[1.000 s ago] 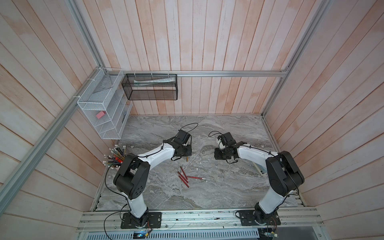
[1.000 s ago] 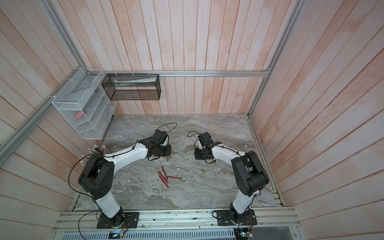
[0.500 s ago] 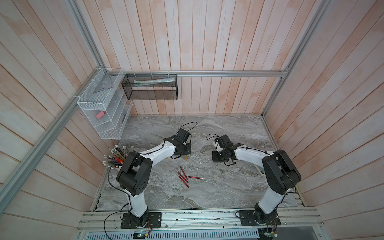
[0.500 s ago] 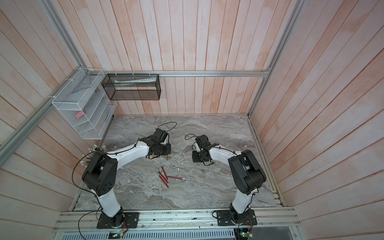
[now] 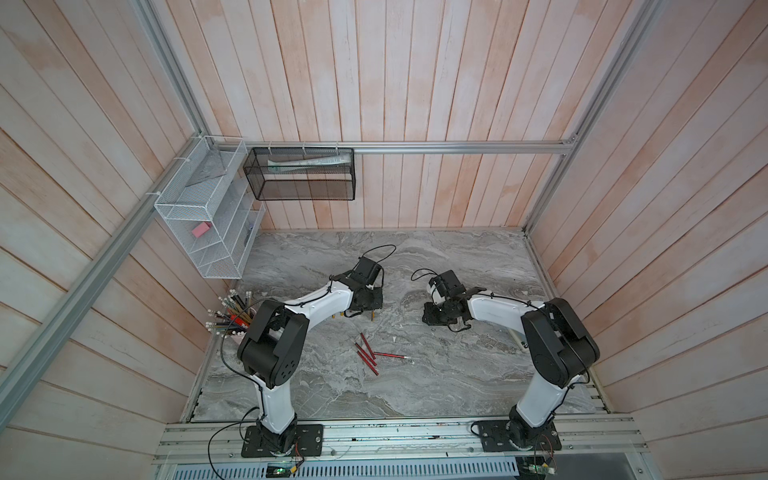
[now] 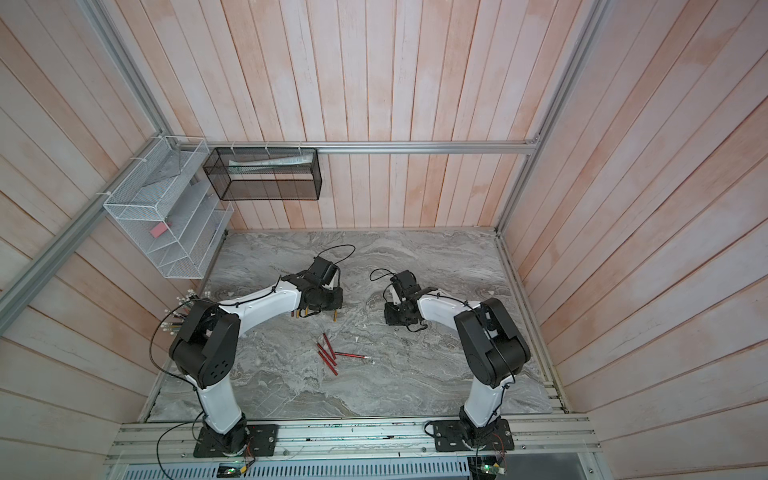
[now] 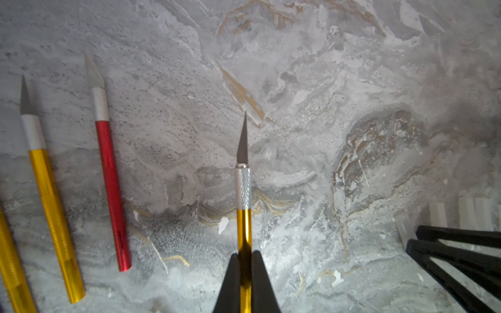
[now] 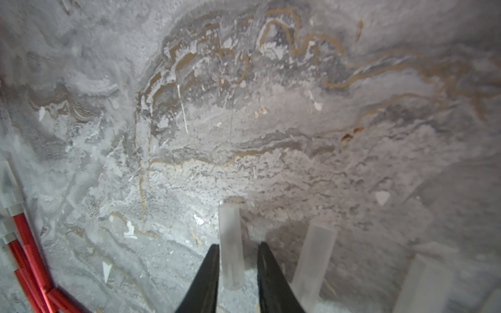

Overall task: Remove protective caps from carving knives
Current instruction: Place the protective sleeve at the center of the board.

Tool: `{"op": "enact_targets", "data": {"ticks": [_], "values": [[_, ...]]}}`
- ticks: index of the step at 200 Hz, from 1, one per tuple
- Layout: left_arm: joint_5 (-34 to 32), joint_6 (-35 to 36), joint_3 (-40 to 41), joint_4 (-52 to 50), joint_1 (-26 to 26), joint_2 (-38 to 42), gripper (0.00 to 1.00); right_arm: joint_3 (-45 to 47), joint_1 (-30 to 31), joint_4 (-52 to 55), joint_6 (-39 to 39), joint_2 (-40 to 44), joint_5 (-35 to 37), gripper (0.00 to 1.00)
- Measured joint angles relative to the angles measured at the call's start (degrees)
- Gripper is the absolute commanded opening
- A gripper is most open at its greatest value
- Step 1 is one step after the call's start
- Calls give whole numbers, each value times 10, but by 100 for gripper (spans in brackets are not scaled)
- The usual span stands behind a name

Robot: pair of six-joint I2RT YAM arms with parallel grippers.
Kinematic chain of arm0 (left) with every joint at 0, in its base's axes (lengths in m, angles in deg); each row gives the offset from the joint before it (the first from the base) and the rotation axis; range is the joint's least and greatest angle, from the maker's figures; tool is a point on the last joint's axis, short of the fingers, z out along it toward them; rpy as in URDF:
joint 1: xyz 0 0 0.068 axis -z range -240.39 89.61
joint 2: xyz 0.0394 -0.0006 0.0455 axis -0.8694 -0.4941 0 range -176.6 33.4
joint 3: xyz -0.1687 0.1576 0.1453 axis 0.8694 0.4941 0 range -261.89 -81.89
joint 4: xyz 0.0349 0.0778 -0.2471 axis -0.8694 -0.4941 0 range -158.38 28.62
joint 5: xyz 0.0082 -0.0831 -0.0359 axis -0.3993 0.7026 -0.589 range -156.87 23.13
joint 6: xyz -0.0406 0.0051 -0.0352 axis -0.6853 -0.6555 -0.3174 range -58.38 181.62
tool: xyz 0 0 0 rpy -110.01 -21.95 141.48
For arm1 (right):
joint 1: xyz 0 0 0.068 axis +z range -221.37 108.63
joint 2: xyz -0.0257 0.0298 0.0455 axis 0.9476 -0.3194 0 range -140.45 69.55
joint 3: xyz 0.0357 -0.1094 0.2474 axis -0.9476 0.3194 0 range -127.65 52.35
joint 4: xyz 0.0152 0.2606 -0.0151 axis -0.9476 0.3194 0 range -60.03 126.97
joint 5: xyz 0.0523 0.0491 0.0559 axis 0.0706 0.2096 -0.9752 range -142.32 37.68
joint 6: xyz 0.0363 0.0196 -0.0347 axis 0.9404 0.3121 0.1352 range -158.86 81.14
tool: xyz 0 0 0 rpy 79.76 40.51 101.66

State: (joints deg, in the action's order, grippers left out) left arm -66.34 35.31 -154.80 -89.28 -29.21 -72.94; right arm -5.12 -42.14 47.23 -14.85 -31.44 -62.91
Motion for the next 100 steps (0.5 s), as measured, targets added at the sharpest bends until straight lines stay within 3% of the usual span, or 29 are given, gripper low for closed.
{"op": "enact_targets", "data": {"ticks": [100], "values": [[-68,44,-34,3,-9,-39,0,5,-22,-12,15,95,-25,32]]}}
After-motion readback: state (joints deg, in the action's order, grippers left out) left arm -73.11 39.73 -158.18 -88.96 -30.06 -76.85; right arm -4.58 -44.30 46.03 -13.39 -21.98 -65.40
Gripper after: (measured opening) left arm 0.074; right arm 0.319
